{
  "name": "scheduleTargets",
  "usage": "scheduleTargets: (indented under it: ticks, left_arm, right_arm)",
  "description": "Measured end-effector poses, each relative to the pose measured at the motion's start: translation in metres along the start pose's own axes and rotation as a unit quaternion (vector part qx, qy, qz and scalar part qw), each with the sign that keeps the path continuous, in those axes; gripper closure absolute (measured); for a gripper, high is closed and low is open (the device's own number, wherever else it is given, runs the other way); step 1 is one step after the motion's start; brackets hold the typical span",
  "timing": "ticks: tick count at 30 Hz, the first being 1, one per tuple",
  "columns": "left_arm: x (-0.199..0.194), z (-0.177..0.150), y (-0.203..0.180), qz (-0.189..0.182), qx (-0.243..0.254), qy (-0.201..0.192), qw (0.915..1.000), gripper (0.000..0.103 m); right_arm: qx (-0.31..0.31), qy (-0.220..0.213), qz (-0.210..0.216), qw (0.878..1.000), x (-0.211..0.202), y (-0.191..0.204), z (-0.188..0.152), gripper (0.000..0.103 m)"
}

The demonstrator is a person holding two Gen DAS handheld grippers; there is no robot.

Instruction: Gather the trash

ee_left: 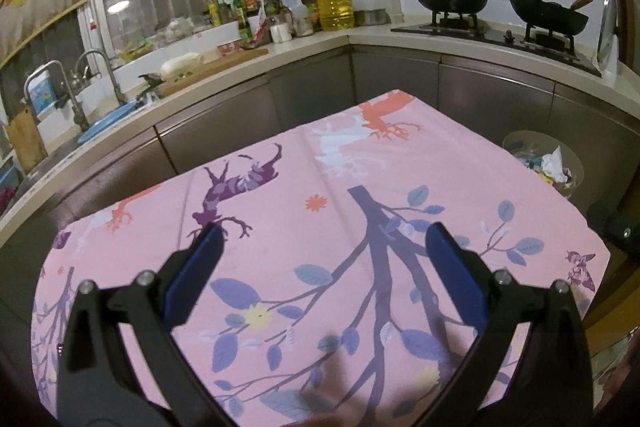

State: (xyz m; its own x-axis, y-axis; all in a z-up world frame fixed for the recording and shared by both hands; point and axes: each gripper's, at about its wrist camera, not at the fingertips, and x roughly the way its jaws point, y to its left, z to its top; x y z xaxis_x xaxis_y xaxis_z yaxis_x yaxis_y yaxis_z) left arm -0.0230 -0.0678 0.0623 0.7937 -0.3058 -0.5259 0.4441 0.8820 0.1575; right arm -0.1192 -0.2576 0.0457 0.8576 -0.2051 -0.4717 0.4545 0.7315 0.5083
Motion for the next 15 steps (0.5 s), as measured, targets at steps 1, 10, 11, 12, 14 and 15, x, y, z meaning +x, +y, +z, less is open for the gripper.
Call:
scheduleTargets:
  ticks: [1, 10, 11, 12, 14, 15]
  left_arm:
    - [-0.0009, -0.0002, -0.0001, 0.004, 0.0, -0.002, 1.0, 0.006]
    - [-0.0053, -0.0014, -0.0006, 0.02, 0.0, -0.002, 0.9998, 0.006]
    - [-0.0058, -0.0013, -0.0005, 0.021, -0.001, -0.002, 0.9998, 0.006]
    - [-0.0063, -0.0013, -0.0003, 0.021, -0.001, -0.002, 0.9998, 0.006]
    - [-0.0076, -0.0011, 0.0, 0.023, -0.002, -0.003, 0.9997, 0.006]
    - [-0.0081, -0.0011, 0.0002, 0.023, -0.002, -0.003, 0.9997, 0.006]
  right_arm:
    - [0.001, -0.002, 0.0, 1.0, -0.0016, -0.0006, 0.0, 0.027]
    - [0.003, -0.002, 0.003, 1.0, -0.0053, -0.0016, -0.0034, 0.027]
    - [0.003, -0.002, 0.004, 1.0, -0.006, -0.0014, -0.0044, 0.027]
    - [0.003, -0.001, 0.005, 1.0, -0.0066, -0.001, -0.0053, 0.027]
    - [0.005, 0.001, 0.006, 1.0, -0.0074, -0.0007, -0.0071, 0.027]
    - [0.006, 0.002, 0.007, 1.0, -0.0076, -0.0007, -0.0075, 0.027]
